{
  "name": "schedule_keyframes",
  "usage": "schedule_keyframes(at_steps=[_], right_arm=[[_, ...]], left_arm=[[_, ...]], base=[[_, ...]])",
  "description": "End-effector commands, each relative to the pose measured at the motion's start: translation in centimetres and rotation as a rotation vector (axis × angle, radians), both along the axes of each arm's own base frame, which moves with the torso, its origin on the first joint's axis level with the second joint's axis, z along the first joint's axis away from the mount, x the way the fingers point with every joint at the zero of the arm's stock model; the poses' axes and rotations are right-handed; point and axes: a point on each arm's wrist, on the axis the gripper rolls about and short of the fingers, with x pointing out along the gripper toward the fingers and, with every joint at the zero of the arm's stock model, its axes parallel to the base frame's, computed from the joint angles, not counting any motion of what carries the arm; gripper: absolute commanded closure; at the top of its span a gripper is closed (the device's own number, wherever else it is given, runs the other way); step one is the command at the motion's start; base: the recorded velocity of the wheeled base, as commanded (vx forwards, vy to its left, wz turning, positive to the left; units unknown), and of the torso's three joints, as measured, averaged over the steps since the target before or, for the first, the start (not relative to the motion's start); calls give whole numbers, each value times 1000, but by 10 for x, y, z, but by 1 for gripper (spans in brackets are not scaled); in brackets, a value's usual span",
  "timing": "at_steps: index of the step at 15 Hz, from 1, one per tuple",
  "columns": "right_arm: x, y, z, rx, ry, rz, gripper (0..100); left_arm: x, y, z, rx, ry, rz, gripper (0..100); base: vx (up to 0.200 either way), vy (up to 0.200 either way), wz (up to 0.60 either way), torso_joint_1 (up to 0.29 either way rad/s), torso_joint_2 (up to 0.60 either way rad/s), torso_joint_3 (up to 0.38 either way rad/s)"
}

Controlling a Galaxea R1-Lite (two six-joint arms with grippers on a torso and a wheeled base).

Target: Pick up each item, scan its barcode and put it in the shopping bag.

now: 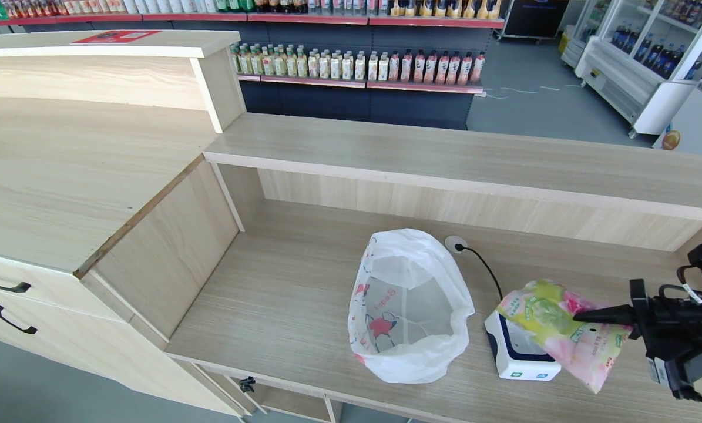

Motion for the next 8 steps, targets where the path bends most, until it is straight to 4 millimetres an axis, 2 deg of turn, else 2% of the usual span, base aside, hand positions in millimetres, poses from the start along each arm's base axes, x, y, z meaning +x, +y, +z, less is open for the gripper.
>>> schedule_keyframes(at_steps=[1, 8], right_arm=[[4, -1, -5, 6, 15, 3, 100], [7, -2, -9, 4, 9, 3, 100]], left_arm=[[0, 0, 0, 0, 0, 0, 0], [0, 0, 0, 0, 0, 0, 0]], base=[[0, 0, 0, 0, 0, 0], [0, 0, 0, 0, 0, 0]])
